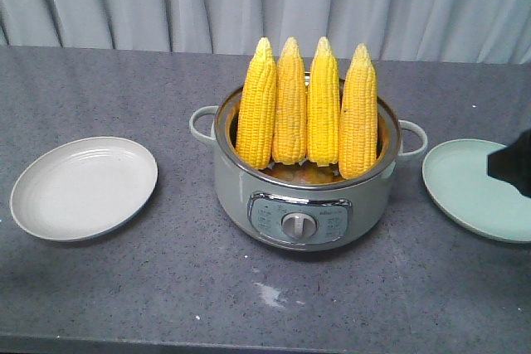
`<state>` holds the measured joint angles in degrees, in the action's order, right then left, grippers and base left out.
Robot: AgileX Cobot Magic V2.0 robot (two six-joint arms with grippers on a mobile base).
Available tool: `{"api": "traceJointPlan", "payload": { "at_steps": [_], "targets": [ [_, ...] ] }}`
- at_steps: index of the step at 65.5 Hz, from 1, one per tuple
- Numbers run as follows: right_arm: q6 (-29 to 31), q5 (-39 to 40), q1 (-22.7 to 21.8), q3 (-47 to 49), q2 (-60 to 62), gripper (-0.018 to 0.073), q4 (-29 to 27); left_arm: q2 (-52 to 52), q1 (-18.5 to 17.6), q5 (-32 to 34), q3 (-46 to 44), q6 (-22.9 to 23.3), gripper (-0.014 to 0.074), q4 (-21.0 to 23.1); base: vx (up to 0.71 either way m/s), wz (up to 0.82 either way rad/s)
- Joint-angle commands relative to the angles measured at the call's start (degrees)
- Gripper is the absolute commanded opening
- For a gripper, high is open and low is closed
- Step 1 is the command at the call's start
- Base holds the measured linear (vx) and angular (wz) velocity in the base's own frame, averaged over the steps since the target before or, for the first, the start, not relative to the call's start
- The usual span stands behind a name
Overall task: Distribute corn equally
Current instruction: 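Grasp the corn cob nearest the right gripper and lift it from the pot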
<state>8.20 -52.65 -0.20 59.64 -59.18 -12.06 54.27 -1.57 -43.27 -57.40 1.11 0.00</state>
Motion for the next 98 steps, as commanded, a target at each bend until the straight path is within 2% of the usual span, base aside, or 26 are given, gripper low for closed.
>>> {"api": "traceJointPlan", "payload": {
  "at_steps": [1,15,23,36,48,58,70,84,98],
  "targets": [
    [4.86,3.49,-0.07,7.02,-4.82,0.0566,-5.81,-0.44,0.01,3.45,-1.91,0.48,0.0589,0.79,0.00,0.00],
    [10.82,0.29,-0.07,20.43,-18.54,0.0563,-13.20,-0.44,0.01,3.45,-1.91,0.48,0.0587,0.79,0.00,0.00],
    [12.88,-1.23,0.20,27.17,-25.02,0.0563,-15.44,-0.44,0.01,3.45,-1.91,0.48,0.0587,0.79,0.00,0.00],
    [13.69,-0.82,6.39,35.25,-33.13,0.0563,-10.88,-0.44,0.01,3.45,-1.91,0.48,0.0587,0.79,0.00,0.00],
    [9.24,0.71,10.68,41.08,-38.86,0.0563,-4.90,-0.44,0.01,3.45,-1.91,0.48,0.0587,0.79,0.00,0.00],
    [6.83,0.77,11.96,43.78,-42.06,0.0560,-2.00,-0.44,0.01,3.45,-1.91,0.48,0.0587,0.79,0.00,0.00],
    [6.22,1.02,11.90,43.86,-44.16,0.0537,-1.99,-0.44,0.01,3.45,-1.91,0.48,0.0587,0.79,0.00,0.00],
    [6.02,0.90,11.90,43.86,-44.87,0.0425,-2.30,-0.44,0.01,3.45,-1.91,0.48,0.0587,0.79,0.00,0.00],
    [6.02,-0.08,11.90,43.86,-44.87,0.0197,-2.48,-0.44,0.01,3.45,-1.91,0.48,0.0587,0.79,0.00,0.00]
  ]
}}
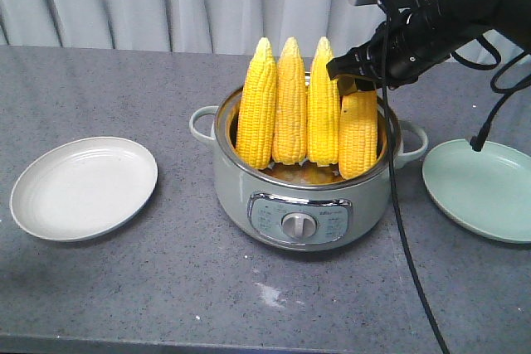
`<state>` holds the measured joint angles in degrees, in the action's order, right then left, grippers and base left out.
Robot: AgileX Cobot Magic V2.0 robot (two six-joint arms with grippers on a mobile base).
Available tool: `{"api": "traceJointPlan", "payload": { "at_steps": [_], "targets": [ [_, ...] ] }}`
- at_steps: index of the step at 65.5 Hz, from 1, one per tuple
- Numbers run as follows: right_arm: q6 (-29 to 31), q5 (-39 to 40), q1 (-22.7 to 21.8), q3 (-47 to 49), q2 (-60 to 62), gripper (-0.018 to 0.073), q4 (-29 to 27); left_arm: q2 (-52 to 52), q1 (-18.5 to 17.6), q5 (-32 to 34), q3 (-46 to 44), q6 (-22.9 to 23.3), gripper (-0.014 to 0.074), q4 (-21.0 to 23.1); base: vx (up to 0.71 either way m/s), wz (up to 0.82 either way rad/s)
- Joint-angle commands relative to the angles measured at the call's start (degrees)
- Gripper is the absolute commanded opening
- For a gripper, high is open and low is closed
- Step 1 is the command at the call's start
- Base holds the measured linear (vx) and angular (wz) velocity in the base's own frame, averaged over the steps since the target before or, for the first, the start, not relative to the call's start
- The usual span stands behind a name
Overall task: Distribute corn equally
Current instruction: 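Grasp the corn cob nearest the right gripper and lift it from the pot, then lower the corn onto the pale green plate and open the right gripper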
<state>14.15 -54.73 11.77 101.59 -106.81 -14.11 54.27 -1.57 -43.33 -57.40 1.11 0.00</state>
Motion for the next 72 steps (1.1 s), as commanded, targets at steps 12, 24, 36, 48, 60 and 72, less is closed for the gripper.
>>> {"api": "traceJointPlan", "payload": {
  "at_steps": [12,24,36,48,60,72],
  "targets": [
    [0.03,0.32,-0.07,1.90,4.66,0.0101,-0.43,-0.44,0.01,3.51,-1.91,0.48,0.0587,0.79,0.00,0.00],
    [-0.94,-0.74,-0.12,1.90,10.50,0.0105,0.26,-0.44,0.01,3.51,-1.91,0.48,0.0587,0.79,0.00,0.00],
    [-1.22,-2.04,-2.46,1.90,16.62,0.0114,0.25,-0.44,0.01,3.43,-1.91,0.48,0.0587,0.79,0.00,0.00],
    [-1.45,-8.12,-11.16,1.90,18.09,0.0118,0.01,-0.44,0.01,3.28,-1.91,0.42,0.0587,0.76,0.00,0.00],
    [-0.85,-16.49,-18.75,1.84,15.33,0.0120,0.21,-0.44,0.01,3.22,-1.91,0.42,0.0587,0.76,0.00,0.00],
    [-0.24,-19.16,-22.93,1.75,10.68,0.0121,0.38,-0.44,0.01,3.15,-1.91,0.42,0.0587,0.76,0.00,0.00]
  ]
}}
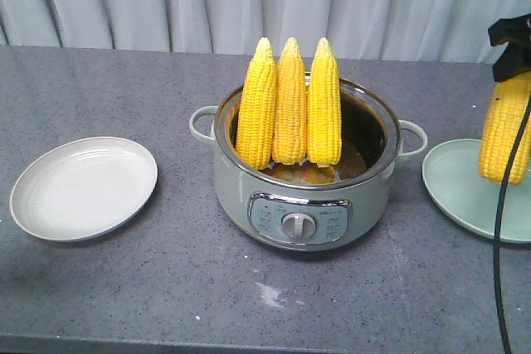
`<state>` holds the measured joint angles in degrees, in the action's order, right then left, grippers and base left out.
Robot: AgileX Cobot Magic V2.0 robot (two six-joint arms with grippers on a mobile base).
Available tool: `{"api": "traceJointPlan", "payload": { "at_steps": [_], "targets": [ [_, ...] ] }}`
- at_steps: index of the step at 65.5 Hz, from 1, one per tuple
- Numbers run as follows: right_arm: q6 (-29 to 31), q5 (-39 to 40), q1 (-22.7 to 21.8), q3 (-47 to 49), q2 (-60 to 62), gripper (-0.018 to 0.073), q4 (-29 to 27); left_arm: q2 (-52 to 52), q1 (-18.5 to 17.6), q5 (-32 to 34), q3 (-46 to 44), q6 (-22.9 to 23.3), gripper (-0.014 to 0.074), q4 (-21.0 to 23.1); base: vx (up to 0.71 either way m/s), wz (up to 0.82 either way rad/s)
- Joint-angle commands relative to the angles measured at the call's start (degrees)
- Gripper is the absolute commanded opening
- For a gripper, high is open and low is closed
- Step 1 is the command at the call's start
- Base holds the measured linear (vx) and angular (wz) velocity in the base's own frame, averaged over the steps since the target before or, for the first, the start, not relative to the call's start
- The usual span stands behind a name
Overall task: Distribute corn equally
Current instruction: 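Lower the corn onto the pale green plate and open the right gripper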
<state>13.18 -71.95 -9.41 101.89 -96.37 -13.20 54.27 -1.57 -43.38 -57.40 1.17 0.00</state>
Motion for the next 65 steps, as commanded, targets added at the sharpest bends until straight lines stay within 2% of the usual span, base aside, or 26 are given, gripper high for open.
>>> {"api": "traceJointPlan", "payload": {
  "at_steps": [1,19,46,54,65],
  "targets": [
    [0.73,-1.94,-1.82,1.45,-0.12,0.0122,-0.53,-0.44,0.01,3.21,-1.91,0.36,0.0587,0.76,0.00,0.00],
    [-0.73,-1.94,-1.75,1.45,-6.88,0.0130,4.71,-0.44,0.01,3.21,-1.91,0.31,0.0587,0.76,0.00,0.00],
    [-1.52,-1.94,-1.75,1.45,-12.65,0.0153,4.89,-0.44,0.01,3.21,-1.91,0.31,0.0587,0.76,0.00,0.00],
    [-1.82,-1.94,-1.75,1.45,-13.75,0.0198,5.30,-0.44,0.01,3.21,-1.91,0.31,0.0587,0.76,0.00,0.00],
    [-4.81,-1.94,-1.75,1.45,-14.53,0.0337,7.78,-0.44,0.01,3.21,-1.91,0.31,0.0587,0.76,0.00,0.00]
  ]
}}
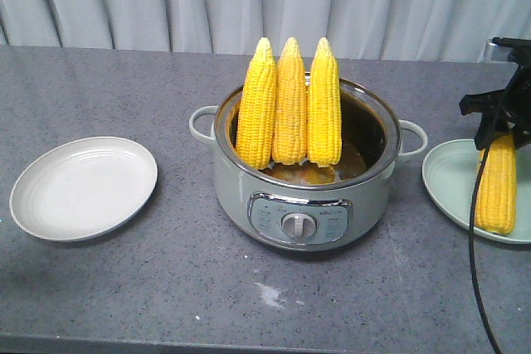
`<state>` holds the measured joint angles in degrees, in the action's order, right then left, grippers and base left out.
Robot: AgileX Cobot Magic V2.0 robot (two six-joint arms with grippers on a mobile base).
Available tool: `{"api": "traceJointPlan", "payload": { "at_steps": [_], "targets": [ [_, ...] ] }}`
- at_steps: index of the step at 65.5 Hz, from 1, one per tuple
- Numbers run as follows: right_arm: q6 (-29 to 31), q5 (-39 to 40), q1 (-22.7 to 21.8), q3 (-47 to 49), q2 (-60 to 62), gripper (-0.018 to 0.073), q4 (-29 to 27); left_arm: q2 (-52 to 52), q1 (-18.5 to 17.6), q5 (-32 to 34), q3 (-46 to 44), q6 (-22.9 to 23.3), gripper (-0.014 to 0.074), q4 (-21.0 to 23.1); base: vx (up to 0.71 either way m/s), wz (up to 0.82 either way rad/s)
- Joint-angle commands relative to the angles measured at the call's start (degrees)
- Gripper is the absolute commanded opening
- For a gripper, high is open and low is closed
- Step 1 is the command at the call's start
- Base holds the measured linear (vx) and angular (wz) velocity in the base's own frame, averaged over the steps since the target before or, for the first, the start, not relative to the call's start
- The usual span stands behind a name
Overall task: Distribute corn equally
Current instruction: 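Lower the corn onto the pale green plate and open the right gripper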
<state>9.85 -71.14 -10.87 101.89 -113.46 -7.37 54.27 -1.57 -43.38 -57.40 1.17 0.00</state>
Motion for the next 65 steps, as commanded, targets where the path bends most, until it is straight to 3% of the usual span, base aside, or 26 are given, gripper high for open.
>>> {"api": "traceJointPlan", "payload": {
  "at_steps": [1,10,20,51,65],
  "targets": [
    [-1.66,-2.76,-0.29,1.45,2.56,0.0351,2.23,-0.44,0.01,3.21,-1.91,0.31,0.0587,0.76,0.00,0.00],
    [-2.55,-2.76,-0.29,1.45,2.56,0.0492,3.84,-0.44,0.01,3.21,-1.91,0.31,0.0587,0.76,0.00,0.00],
    [-2.62,-2.63,-0.29,1.45,2.77,0.0581,3.61,-0.44,0.01,3.26,-1.91,0.31,0.0587,0.76,0.00,0.00],
    [-0.83,-0.08,-0.24,1.22,10.83,0.0588,-1.65,-0.44,0.01,3.60,-1.91,0.31,0.0587,0.76,0.00,0.00],
    [-0.08,6.09,-0.24,-7.61,22.24,0.0588,-1.59,-0.44,0.01,3.60,-1.91,0.31,0.0587,0.76,0.00,0.00]
  ]
}}
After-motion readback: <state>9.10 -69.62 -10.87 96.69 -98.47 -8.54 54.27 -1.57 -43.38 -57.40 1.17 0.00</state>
